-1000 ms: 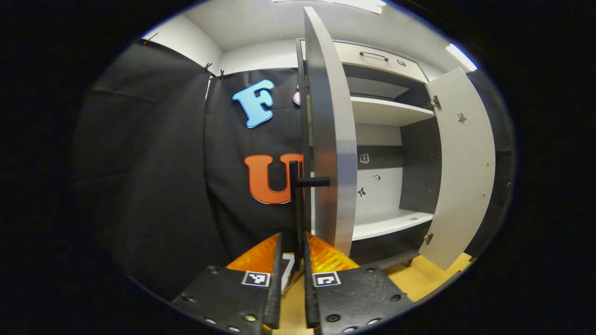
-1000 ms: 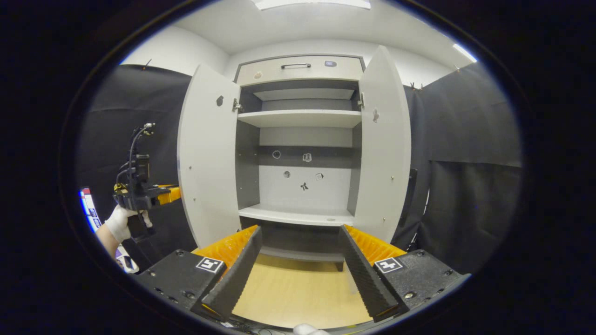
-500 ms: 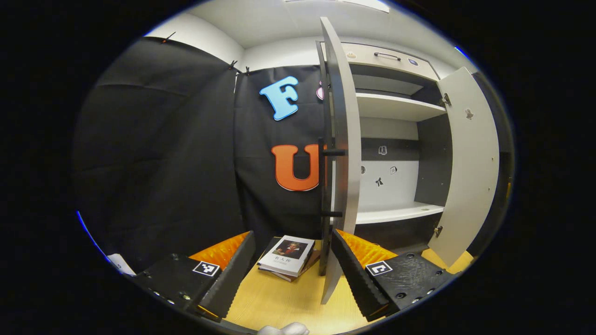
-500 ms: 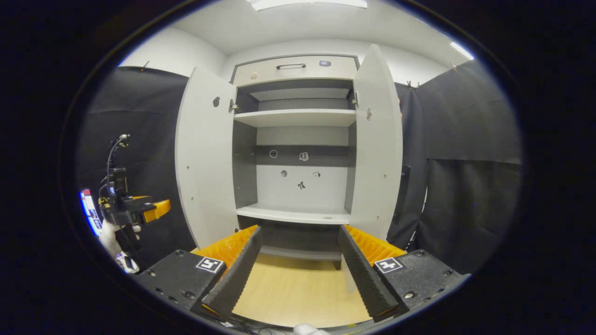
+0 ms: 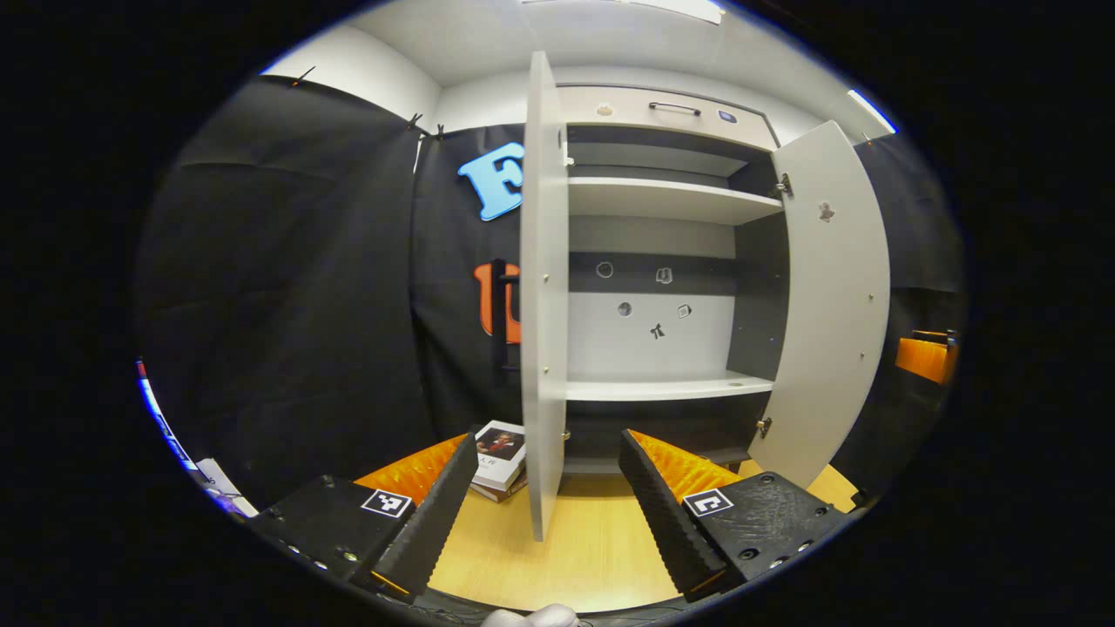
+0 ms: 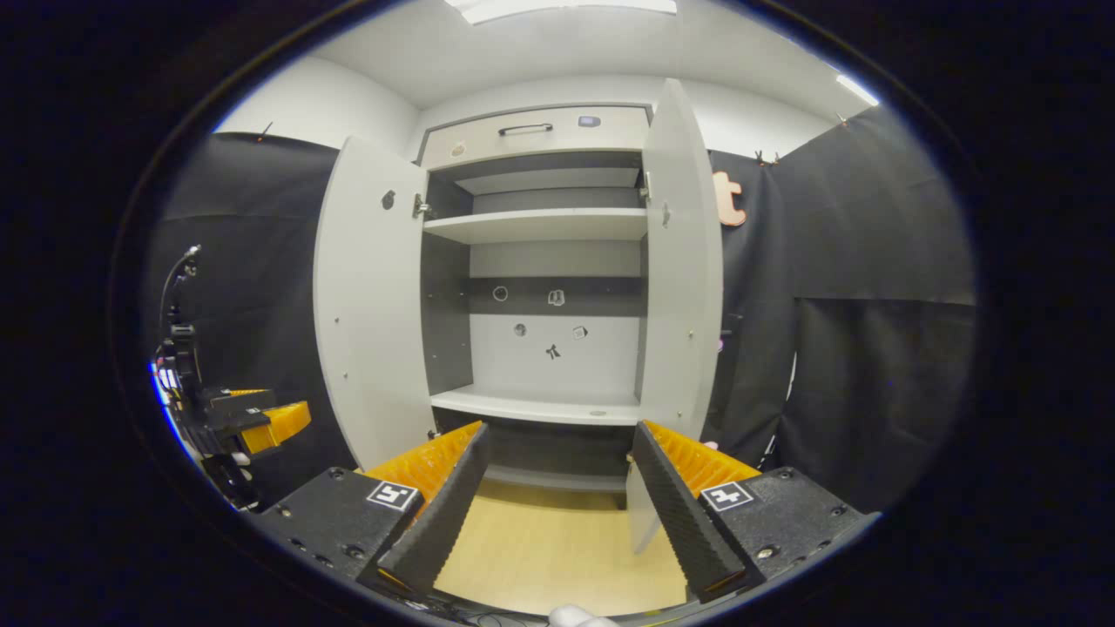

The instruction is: Open the right door of the double-door shoe cabinet with the right hand, and open the left door with the left hand.

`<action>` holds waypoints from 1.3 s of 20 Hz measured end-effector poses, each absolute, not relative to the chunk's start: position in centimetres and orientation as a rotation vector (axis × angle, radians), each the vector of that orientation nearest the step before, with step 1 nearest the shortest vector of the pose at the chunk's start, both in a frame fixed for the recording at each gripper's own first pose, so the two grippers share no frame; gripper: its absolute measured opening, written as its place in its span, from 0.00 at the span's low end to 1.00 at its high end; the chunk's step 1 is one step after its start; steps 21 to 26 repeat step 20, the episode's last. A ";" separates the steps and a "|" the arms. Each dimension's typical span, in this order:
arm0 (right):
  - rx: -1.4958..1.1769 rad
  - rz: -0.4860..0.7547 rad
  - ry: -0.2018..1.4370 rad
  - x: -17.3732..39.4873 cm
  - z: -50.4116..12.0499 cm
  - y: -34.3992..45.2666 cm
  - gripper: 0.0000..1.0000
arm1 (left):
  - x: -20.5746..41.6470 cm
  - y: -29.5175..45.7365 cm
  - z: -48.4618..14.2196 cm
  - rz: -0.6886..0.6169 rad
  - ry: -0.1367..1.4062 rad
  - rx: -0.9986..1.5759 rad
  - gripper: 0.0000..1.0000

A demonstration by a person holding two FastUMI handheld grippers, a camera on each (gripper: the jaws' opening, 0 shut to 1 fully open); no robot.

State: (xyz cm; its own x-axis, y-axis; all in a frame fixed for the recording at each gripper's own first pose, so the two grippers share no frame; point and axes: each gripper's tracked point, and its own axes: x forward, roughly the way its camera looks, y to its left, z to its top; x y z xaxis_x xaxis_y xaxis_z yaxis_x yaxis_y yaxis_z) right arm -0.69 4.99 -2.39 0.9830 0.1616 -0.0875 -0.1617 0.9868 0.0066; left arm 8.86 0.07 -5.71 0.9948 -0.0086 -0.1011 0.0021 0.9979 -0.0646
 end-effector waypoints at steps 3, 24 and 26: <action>0.001 0.147 0.070 -0.9 -1.3 3.0 1.00 | 8.1 -2.6 -3.5 -0.047 0.076 -0.054 0.97; 0.060 0.030 0.044 -3.0 -0.6 -3.0 1.00 | 4.0 -3.8 1.1 -0.021 0.009 -0.028 0.97; 0.060 0.030 0.044 -3.0 -0.6 -3.0 1.00 | 4.0 -3.8 1.1 -0.021 0.009 -0.028 0.97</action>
